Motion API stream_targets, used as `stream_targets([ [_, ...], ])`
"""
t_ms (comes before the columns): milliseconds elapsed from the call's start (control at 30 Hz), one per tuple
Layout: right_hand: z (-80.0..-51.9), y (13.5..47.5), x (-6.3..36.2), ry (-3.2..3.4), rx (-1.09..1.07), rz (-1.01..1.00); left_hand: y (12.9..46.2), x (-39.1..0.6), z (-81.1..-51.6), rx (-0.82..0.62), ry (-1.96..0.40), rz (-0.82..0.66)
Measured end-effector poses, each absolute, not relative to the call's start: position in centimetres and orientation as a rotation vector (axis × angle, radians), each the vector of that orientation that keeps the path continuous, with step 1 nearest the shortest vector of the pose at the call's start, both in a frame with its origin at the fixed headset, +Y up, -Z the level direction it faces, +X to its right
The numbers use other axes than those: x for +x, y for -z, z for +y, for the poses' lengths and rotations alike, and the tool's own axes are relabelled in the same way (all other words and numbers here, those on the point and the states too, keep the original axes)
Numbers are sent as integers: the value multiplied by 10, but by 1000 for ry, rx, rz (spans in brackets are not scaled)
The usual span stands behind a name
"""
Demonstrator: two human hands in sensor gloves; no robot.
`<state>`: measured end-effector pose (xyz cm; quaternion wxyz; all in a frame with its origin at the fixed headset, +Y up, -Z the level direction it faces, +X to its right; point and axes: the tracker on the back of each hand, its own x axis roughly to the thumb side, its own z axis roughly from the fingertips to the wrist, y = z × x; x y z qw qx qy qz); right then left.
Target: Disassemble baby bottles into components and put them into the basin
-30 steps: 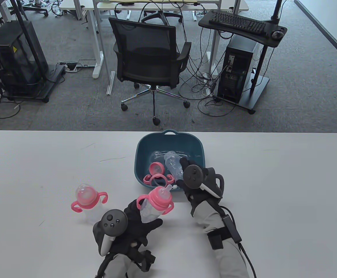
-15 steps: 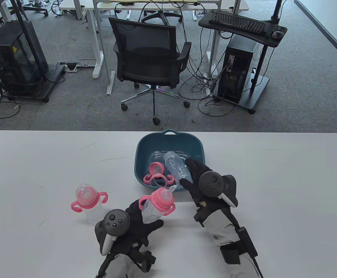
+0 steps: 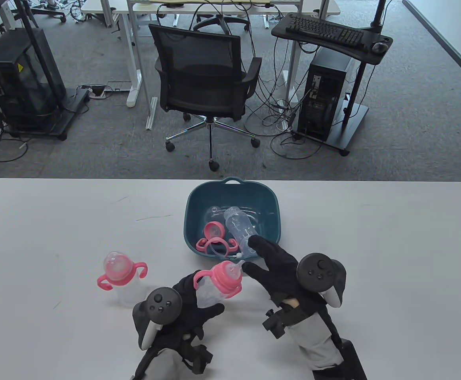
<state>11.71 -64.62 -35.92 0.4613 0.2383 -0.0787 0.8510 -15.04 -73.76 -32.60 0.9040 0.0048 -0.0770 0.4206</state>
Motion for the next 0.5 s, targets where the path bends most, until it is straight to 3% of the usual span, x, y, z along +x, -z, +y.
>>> stream_targets([
  [500, -656, 356, 98, -2185, 672, -49, 322, -141, -734, 26, -744, -209],
])
